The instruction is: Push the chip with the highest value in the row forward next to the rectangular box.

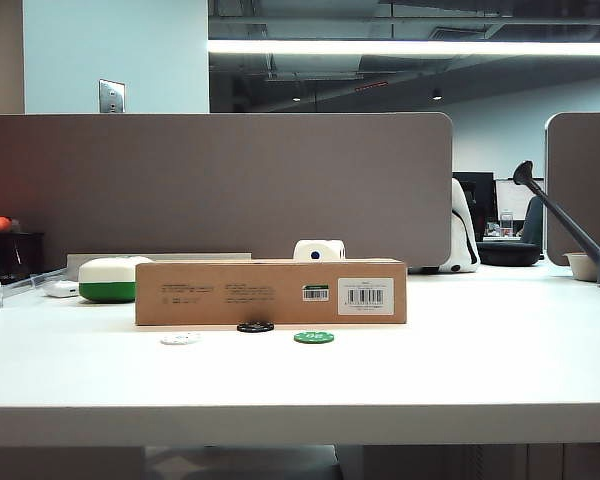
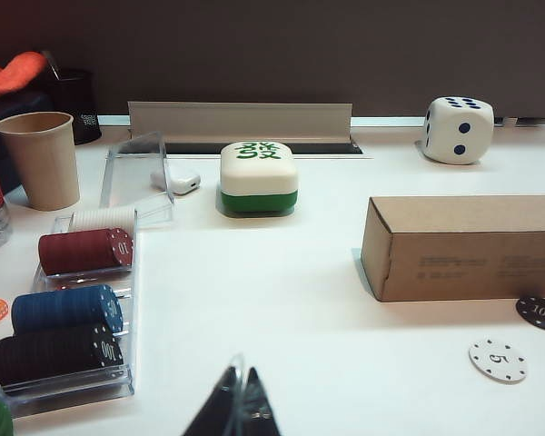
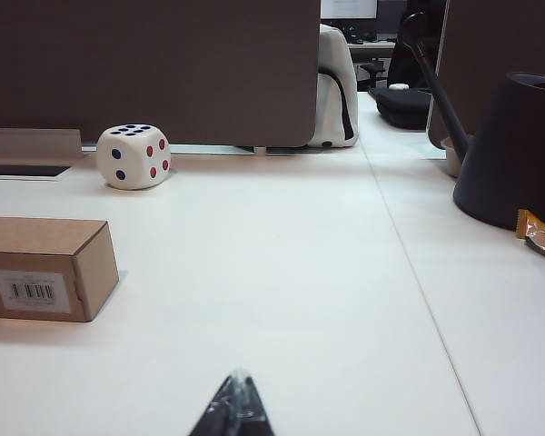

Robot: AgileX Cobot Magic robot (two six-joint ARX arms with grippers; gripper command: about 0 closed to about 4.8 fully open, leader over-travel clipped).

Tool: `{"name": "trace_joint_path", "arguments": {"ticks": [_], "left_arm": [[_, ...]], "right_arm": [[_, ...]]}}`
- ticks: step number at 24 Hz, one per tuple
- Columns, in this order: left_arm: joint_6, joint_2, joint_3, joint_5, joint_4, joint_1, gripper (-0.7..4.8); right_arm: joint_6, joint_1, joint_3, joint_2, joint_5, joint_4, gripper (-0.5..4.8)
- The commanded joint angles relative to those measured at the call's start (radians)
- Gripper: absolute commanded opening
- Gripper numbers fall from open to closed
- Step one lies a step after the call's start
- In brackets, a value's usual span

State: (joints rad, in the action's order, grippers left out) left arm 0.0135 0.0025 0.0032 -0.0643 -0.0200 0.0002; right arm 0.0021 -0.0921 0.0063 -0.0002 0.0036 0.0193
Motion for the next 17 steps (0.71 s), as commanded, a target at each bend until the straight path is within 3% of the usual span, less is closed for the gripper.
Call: {"name": "trace_joint_path", "arguments": {"ticks": [1,17], "left_arm": [[0.001,0.0,0.004,-0.004,0.006,0.0,-0.05],[0.001,0.0,0.004,-0.004,0.006,0.0,-0.05]], "right_arm": [[0.006,0.0,-0.005,-0.002,0.002,0.016,0.0],[0.004,0.0,-0.005,-0.002,0.004,0.029,0.0]]}}
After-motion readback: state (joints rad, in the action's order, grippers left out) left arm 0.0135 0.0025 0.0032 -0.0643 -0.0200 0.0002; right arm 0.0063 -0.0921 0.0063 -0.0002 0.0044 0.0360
